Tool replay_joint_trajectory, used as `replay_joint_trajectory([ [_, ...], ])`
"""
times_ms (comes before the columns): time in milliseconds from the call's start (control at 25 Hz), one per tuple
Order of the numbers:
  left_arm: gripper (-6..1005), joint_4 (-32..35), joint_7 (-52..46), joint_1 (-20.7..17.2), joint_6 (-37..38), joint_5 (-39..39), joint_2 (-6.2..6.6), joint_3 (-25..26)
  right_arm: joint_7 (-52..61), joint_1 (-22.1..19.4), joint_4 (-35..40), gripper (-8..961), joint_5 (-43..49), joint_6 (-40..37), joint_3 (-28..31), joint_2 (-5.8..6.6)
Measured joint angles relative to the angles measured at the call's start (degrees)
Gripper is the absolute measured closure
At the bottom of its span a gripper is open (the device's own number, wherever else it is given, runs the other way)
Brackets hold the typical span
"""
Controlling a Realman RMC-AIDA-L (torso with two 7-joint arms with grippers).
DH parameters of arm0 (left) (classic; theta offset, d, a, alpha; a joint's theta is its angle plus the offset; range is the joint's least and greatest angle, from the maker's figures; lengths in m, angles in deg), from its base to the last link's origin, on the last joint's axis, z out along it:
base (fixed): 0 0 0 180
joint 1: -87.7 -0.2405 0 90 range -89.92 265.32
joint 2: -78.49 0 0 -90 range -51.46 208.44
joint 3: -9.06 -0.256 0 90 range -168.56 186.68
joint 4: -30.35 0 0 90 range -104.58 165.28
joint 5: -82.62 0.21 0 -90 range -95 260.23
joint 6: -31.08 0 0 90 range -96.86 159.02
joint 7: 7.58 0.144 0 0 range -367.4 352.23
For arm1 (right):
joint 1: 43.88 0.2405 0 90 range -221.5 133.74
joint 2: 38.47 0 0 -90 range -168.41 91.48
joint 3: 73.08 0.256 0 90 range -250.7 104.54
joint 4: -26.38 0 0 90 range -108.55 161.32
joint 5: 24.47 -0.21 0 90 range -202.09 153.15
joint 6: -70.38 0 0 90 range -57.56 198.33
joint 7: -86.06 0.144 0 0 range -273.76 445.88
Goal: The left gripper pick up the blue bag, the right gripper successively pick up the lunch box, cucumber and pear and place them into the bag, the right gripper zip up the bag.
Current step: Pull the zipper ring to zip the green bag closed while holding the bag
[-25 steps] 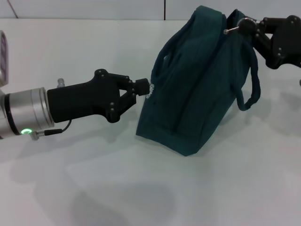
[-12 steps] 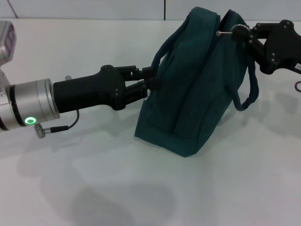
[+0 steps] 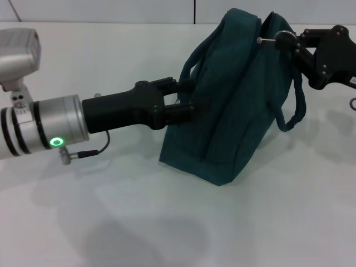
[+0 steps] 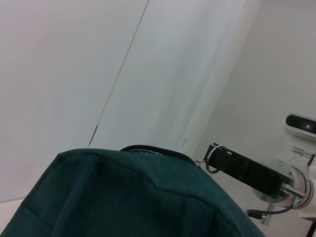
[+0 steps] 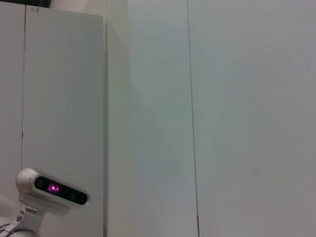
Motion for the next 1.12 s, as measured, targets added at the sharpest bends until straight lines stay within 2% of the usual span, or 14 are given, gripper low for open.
replay_joint_trajectory([
  [240, 263, -1.0, 1.3, 0.0, -3.7, -4.1, -0.06, -4.1, 0.0, -0.4, -0.1, 944, 0.0, 0.0, 0.0, -0.06],
  [480, 192, -1.0, 8.3, -1.1, -3.0, -6.9, 0.09, -5.7, 0.0, -0.8, -0.2, 944, -0.1, 0.0, 0.1, -0.09],
  [680, 435, -2.5, 9.7, -1.3, -3.3, -7.7, 0.13, -5.7, 0.0, -0.9, -0.2, 944, -0.4, -0.3, 0.0, -0.14],
  [1120, 904, -3.9, 12.5, -1.6, -3.4, -8.0, 0.26, -5.5, 0.0, -0.4, -0.2, 944, -0.3, -0.1, 0.0, -0.18],
])
